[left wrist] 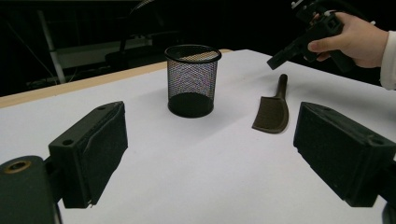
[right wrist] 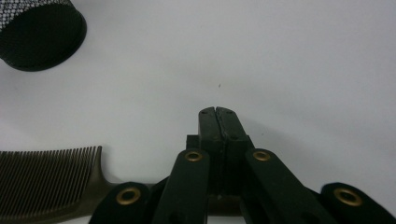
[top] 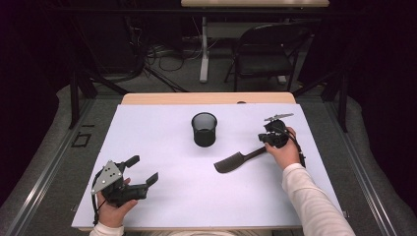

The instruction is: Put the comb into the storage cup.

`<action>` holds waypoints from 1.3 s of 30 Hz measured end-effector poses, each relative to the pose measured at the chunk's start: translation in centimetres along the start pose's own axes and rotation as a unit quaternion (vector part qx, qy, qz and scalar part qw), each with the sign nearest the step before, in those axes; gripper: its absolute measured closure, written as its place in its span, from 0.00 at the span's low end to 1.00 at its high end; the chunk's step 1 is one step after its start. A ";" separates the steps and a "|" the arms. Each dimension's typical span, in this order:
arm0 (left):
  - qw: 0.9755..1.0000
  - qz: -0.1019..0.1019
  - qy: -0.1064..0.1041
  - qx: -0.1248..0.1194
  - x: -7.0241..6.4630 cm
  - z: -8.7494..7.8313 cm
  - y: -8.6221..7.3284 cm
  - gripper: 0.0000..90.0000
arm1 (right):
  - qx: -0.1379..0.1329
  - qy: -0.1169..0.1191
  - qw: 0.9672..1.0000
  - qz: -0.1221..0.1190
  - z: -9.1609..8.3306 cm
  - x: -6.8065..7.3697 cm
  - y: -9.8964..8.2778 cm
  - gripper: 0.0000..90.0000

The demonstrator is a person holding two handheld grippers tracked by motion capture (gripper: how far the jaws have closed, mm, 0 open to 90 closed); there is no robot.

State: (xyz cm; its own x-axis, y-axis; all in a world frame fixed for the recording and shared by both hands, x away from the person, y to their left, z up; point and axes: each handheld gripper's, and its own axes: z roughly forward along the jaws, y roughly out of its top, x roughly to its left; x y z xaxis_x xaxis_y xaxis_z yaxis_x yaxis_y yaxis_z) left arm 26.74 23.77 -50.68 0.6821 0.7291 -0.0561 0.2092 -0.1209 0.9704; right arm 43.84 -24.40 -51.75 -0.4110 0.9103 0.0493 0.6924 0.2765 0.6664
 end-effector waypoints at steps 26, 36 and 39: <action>1.000 -0.001 0.004 0.006 0.0 0.0 -0.1 0.11 | 0.070 0.006 0.998 -0.007 1.5 -0.1 -0.7 1.00; 1.000 -0.001 0.004 0.006 0.0 0.0 -0.1 0.11 | 0.076 0.013 0.997 -0.009 1.4 0.0 -0.8 1.00; 1.000 -0.002 0.004 0.005 0.0 0.0 -0.1 0.11 | 0.085 0.015 0.996 -0.015 1.3 0.1 -0.9 1.00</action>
State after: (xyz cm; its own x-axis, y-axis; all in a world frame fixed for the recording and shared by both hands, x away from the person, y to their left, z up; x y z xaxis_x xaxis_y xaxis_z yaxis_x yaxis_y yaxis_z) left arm 26.73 23.82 -50.78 0.6755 0.7352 -0.0572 0.2187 -0.1256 0.9677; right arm 43.92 -24.21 -53.31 -0.4483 0.8921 0.0561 0.7696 0.3533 0.5319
